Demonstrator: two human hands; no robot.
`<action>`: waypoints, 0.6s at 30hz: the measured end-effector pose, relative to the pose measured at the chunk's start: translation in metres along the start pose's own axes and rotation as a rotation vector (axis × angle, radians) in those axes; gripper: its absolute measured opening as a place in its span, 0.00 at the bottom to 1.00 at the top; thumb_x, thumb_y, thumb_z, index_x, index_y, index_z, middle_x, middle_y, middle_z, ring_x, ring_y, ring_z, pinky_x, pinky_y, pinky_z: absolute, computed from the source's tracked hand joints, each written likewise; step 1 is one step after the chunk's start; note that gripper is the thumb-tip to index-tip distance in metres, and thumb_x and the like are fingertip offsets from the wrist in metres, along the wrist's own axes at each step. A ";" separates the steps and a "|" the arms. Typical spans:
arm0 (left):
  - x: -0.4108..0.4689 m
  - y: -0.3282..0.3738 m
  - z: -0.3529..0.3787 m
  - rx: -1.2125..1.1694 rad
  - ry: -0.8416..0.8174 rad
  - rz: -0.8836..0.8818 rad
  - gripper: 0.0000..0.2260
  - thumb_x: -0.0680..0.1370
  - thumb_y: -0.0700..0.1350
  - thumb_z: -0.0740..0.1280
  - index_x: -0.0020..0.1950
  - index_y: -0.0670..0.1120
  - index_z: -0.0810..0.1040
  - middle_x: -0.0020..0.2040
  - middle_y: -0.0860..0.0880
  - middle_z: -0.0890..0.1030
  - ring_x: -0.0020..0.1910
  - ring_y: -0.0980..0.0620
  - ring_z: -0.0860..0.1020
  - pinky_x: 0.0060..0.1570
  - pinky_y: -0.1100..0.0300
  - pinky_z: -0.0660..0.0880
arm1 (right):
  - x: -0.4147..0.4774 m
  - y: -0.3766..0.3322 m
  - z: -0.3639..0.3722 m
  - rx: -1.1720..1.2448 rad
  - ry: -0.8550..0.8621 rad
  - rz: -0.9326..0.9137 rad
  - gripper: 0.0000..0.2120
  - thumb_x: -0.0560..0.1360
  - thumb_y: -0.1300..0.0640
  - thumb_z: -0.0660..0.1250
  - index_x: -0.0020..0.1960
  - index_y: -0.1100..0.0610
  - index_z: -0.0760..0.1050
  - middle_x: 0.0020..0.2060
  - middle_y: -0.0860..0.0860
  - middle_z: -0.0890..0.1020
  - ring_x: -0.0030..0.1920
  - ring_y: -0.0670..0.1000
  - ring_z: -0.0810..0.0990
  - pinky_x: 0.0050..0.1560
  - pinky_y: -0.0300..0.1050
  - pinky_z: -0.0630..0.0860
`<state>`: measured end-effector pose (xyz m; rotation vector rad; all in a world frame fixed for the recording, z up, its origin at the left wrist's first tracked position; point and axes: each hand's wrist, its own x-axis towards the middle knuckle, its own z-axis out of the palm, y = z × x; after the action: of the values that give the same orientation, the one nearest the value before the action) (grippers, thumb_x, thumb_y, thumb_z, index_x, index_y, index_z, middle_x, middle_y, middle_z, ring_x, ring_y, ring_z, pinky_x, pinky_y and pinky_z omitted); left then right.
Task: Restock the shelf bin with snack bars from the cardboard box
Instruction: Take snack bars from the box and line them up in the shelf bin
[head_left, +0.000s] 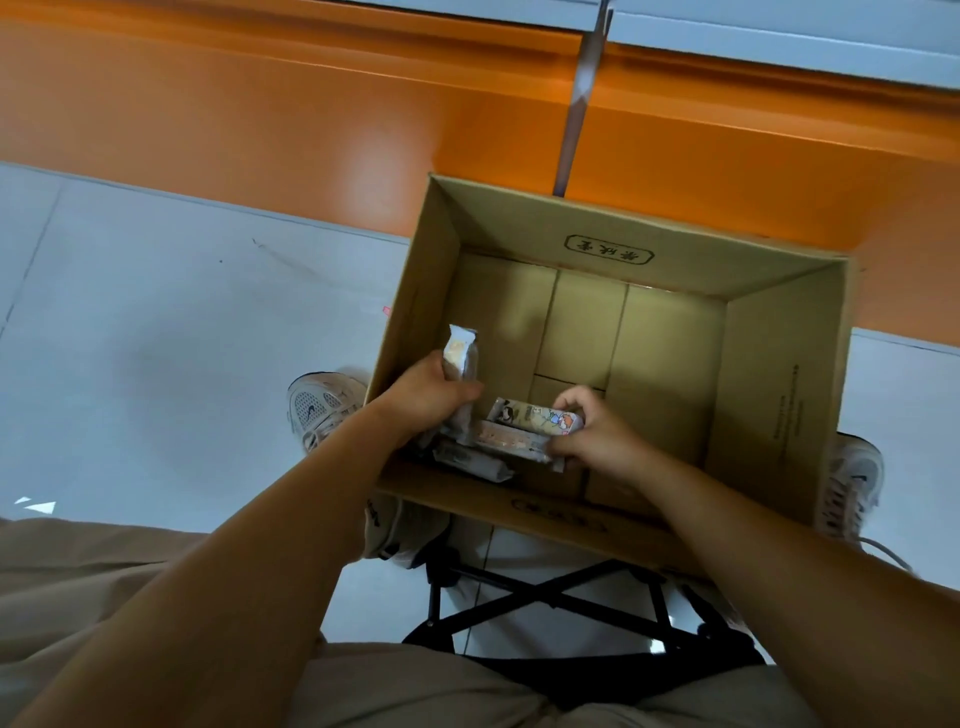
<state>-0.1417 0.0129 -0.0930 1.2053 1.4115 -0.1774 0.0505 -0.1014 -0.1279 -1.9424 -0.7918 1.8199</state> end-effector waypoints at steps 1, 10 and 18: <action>0.000 0.001 0.001 0.002 -0.013 -0.007 0.20 0.76 0.46 0.69 0.67 0.47 0.71 0.58 0.49 0.81 0.55 0.50 0.80 0.61 0.48 0.75 | -0.002 -0.003 -0.004 0.006 0.005 -0.014 0.20 0.70 0.70 0.70 0.49 0.49 0.67 0.53 0.58 0.76 0.45 0.55 0.82 0.36 0.43 0.81; -0.028 0.065 0.020 0.139 -0.276 0.253 0.17 0.66 0.43 0.80 0.50 0.48 0.78 0.50 0.46 0.84 0.52 0.47 0.82 0.57 0.49 0.77 | -0.042 -0.045 -0.037 -0.029 -0.005 -0.168 0.24 0.65 0.72 0.70 0.45 0.44 0.72 0.49 0.56 0.80 0.48 0.57 0.80 0.44 0.53 0.77; -0.050 0.100 0.019 0.134 -0.237 0.331 0.14 0.70 0.46 0.78 0.55 0.48 0.83 0.52 0.50 0.86 0.54 0.51 0.82 0.61 0.55 0.75 | -0.096 -0.080 -0.076 0.000 0.065 -0.312 0.27 0.70 0.73 0.68 0.60 0.47 0.72 0.50 0.52 0.81 0.46 0.48 0.81 0.37 0.39 0.77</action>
<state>-0.0697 0.0169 -0.0054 1.4593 0.9921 -0.1789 0.1122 -0.0901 0.0036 -1.7531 -1.0085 1.5646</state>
